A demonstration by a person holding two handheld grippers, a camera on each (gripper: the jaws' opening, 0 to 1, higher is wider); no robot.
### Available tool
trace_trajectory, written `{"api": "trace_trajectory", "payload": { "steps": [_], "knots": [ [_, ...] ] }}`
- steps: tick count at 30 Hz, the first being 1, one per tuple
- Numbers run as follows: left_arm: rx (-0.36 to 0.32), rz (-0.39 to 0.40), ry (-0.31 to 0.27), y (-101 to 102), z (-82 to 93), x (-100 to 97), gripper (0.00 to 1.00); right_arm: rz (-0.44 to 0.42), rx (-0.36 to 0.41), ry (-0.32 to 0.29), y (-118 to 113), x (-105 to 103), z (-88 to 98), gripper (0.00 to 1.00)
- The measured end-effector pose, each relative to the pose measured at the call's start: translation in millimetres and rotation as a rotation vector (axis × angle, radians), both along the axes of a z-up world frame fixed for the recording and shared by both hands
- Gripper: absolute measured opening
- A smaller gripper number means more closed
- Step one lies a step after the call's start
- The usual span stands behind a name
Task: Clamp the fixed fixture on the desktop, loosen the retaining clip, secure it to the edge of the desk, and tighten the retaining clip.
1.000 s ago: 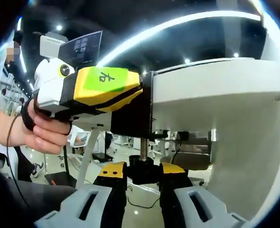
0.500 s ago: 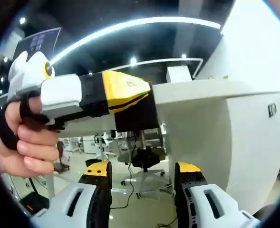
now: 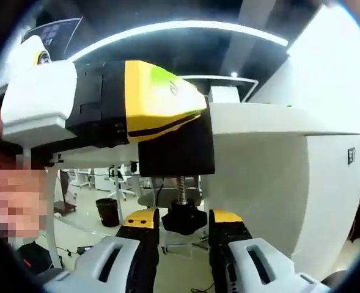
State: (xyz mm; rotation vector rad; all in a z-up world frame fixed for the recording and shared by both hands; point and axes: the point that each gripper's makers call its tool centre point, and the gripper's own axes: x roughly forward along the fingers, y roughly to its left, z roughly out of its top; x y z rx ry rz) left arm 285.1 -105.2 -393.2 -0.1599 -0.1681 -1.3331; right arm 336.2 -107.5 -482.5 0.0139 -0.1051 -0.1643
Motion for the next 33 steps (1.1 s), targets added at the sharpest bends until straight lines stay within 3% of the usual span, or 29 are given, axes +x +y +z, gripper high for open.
{"api": "trace_trajectory", "payload": {
  "steps": [4, 7, 13, 15, 18, 21, 25, 28, 31, 33],
  "knots": [
    [0.000, 0.000, 0.000, 0.3, 0.0, -0.1, 0.01, 0.028, -0.008, -0.018, -1.4, -2.9, 1.5, 0.26],
    [0.004, -0.002, 0.000, 0.9, 0.1, -0.1, 0.01, 0.122, 0.012, -0.050, 5.1, 1.7, 2.1, 0.26],
    [0.020, -0.011, -0.006, 1.1, -0.4, -0.3, 0.01, 0.380, -0.058, -0.129, 9.1, 1.0, 3.5, 0.25],
    [0.028, -0.012, -0.010, 0.9, -0.8, -0.4, 0.01, 0.479, -0.043, -0.122, 11.2, 2.5, 2.7, 0.25],
    [0.021, -0.017, -0.005, 0.8, 0.1, -0.4, 0.01, 0.621, -0.104, -0.091, 14.9, 5.1, 1.5, 0.25],
    [0.025, -0.017, -0.008, -0.4, -0.2, -0.8, 0.01, 0.733, -0.082, -0.082, 16.6, 2.5, 1.0, 0.25],
    [0.031, -0.017, -0.010, -0.7, -0.4, -0.6, 0.01, 0.729, -0.105, -0.079, 15.7, 1.4, 1.2, 0.26],
    [0.028, -0.016, -0.010, -0.9, -0.3, -0.7, 0.01, 0.651, -0.107, -0.050, 14.1, 2.8, -4.2, 0.26],
    [0.030, -0.013, -0.013, -1.3, -0.5, -0.8, 0.01, 0.600, -0.109, -0.034, 17.9, -2.2, -9.3, 0.43],
    [0.032, -0.013, -0.016, -1.4, -0.7, -0.8, 0.01, 0.558, -0.002, -0.041, 18.7, -6.2, -8.8, 0.57]
  ]
}}
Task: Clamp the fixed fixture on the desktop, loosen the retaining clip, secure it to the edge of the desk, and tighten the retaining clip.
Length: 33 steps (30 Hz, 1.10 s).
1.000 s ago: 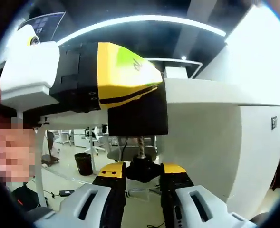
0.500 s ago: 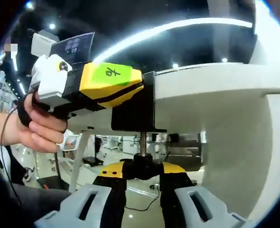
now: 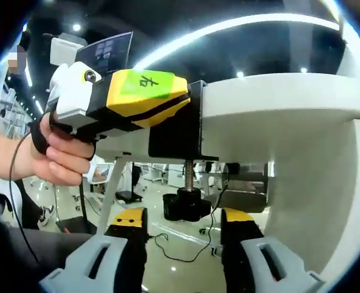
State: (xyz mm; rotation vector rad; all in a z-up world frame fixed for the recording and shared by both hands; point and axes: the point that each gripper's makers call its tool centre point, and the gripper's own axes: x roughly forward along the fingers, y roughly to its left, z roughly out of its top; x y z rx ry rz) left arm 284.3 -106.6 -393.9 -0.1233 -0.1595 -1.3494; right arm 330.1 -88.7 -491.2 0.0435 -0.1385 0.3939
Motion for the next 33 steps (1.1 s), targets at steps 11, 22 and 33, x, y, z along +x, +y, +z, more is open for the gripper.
{"api": "trace_trajectory", "payload": {
  "steps": [11, 22, 33],
  "knots": [
    [-0.015, 0.006, -0.011, 0.9, 4.5, -0.1, 0.01, -0.438, 0.042, -0.001, -34.0, -23.1, 10.3, 0.40],
    [-0.017, 0.013, -0.012, 1.3, 5.3, 0.3, 0.01, -0.435, -0.060, 0.010, 0.9, -2.3, 5.6, 0.39],
    [-0.015, 0.014, -0.016, 1.1, 5.1, 0.8, 0.01, -0.551, -0.116, -0.019, -15.9, 13.0, 18.4, 0.26]
  ]
}}
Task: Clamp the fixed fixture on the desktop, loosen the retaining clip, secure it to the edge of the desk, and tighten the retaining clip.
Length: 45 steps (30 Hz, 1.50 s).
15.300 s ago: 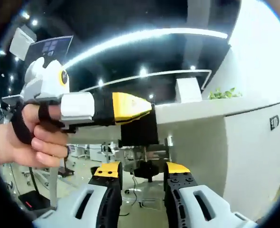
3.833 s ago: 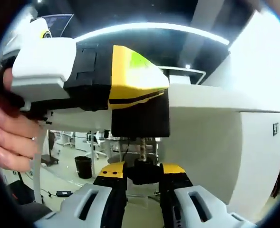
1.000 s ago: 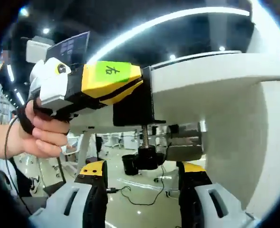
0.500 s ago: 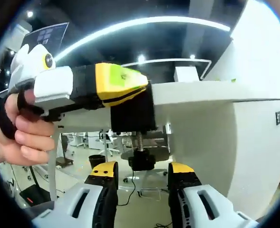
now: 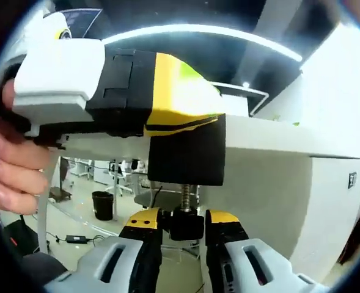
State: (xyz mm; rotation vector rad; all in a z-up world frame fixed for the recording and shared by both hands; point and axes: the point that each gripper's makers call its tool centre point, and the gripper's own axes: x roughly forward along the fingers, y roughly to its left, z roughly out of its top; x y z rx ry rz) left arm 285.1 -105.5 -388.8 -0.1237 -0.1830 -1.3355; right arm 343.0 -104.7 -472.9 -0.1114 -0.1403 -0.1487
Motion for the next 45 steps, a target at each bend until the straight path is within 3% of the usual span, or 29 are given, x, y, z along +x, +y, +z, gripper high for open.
{"api": "trace_trajectory", "payload": {
  "steps": [4, 7, 12, 17, 23, 25, 26, 28, 31, 32, 33, 34, 35, 38, 39, 42, 45],
  "knots": [
    [-0.005, -0.002, 0.002, 0.8, 0.0, -0.1, 0.01, 0.048, 0.012, -0.012, 1.6, 0.9, -0.5, 0.25],
    [-0.004, -0.003, 0.003, 0.9, 0.0, -0.1, 0.01, 0.138, 0.034, -0.032, 4.8, 0.9, -0.2, 0.25],
    [-0.002, -0.007, 0.004, 1.1, -0.2, -0.3, 0.01, 0.360, 0.015, -0.067, 8.8, -2.9, 0.4, 0.25],
    [-0.002, -0.011, 0.009, 1.0, -0.6, -0.5, 0.01, 0.572, 0.002, -0.033, 11.3, -4.6, -0.3, 0.25],
    [-0.001, -0.005, 0.002, 1.2, -0.7, -0.6, 0.01, 0.635, 0.003, 0.021, 15.8, -3.4, -0.9, 0.25],
    [-0.002, -0.006, 0.008, 1.3, -0.8, -0.4, 0.01, 0.600, 0.004, 0.020, 15.9, -4.5, -1.6, 0.26],
    [0.000, -0.009, 0.011, 1.1, -1.3, -0.4, 0.01, 0.535, -0.011, 0.010, 10.9, -4.5, -2.4, 0.28],
    [0.001, -0.010, 0.012, 0.9, -1.9, -0.5, 0.01, 0.481, 0.002, 0.032, 10.0, -6.5, -9.4, 0.37],
    [0.007, -0.011, 0.011, 0.0, -3.1, -0.6, 0.01, 0.357, 0.093, 0.004, 8.2, -14.8, -13.0, 0.42],
    [0.008, -0.012, 0.012, -0.1, -3.3, -0.6, 0.01, 0.243, 0.124, -0.018, -3.5, -18.8, -12.5, 0.43],
    [0.010, -0.012, 0.013, -0.1, -3.6, -0.6, 0.01, 0.134, 0.199, -0.057, -14.5, -25.6, -12.5, 0.44],
    [0.010, -0.013, 0.011, -0.2, -3.6, -0.7, 0.01, 0.110, 0.315, -0.089, -12.0, -31.9, -13.6, 0.43],
    [0.013, -0.013, 0.006, -0.2, -3.9, -0.8, 0.01, 0.133, 0.298, -0.078, 0.5, -36.6, -14.4, 0.42],
    [0.013, -0.014, 0.003, -0.2, -3.9, -0.9, 0.01, 0.047, 0.054, -0.012, 8.9, -35.0, -17.7, 0.48],
    [0.011, -0.015, 0.007, -0.1, -3.8, -0.8, 0.01, 0.031, 0.026, 0.000, 9.0, -32.0, -18.3, 0.50],
    [0.010, -0.011, 0.008, -0.2, -3.6, -0.4, 0.01, 0.025, 0.091, -0.015, 6.1, -24.5, -15.0, 0.51],
    [0.007, -0.009, 0.012, -0.1, -3.3, -0.1, 0.01, 0.015, 0.103, -0.049, 3.9, -17.0, -6.1, 0.47]
  ]
}}
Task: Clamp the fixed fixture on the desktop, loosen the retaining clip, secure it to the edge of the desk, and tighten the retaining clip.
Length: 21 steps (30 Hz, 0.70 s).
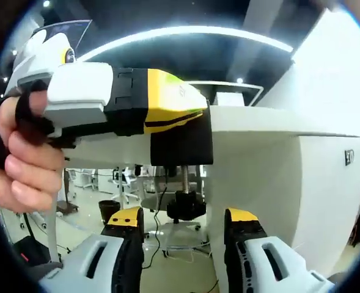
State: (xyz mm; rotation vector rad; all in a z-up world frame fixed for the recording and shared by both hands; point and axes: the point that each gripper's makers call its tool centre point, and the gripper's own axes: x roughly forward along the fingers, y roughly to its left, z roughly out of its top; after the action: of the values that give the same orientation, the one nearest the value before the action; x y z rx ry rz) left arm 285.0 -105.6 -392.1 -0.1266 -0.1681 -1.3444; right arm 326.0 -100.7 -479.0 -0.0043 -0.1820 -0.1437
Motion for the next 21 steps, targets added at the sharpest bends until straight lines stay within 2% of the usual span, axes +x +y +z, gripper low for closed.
{"api": "trace_trajectory", "payload": {
  "steps": [3, 5, 7, 8, 13, 16, 18, 21],
  "knots": [
    [-0.009, -0.004, 0.009, 0.4, 0.4, 0.4, 0.01, -0.008, -0.009, -0.015, 1.5, 9.4, 4.5, 0.44],
    [-0.010, -0.005, 0.010, 0.4, 0.5, 0.5, 0.01, -0.013, -0.017, -0.014, -0.4, 8.3, 5.3, 0.43],
    [-0.009, -0.004, 0.009, 0.4, 0.5, 0.5, 0.01, -0.023, -0.031, -0.009, -3.3, 8.6, 5.3, 0.36],
    [-0.011, -0.004, 0.010, 0.4, 0.6, 0.5, 0.01, -0.032, -0.041, -0.010, -6.1, 6.9, 6.0, 0.29],
    [-0.017, -0.005, 0.013, 0.7, 0.9, 0.7, 0.01, -0.005, -0.054, -0.025, -11.3, -3.4, 5.9, 0.27],
    [-0.020, -0.007, 0.014, 1.0, 1.2, 1.0, 0.01, 0.045, -0.063, -0.027, -6.2, 7.3, 4.9, 0.27],
    [-0.019, -0.008, 0.015, 1.0, 1.2, 0.9, 0.01, 0.133, -0.044, -0.034, -1.4, 12.0, 4.4, 0.27],
    [-0.017, -0.009, 0.012, 0.9, 1.0, 0.9, 0.01, 0.249, -0.083, -0.041, 1.0, 13.7, 5.0, 0.27]
  ]
}}
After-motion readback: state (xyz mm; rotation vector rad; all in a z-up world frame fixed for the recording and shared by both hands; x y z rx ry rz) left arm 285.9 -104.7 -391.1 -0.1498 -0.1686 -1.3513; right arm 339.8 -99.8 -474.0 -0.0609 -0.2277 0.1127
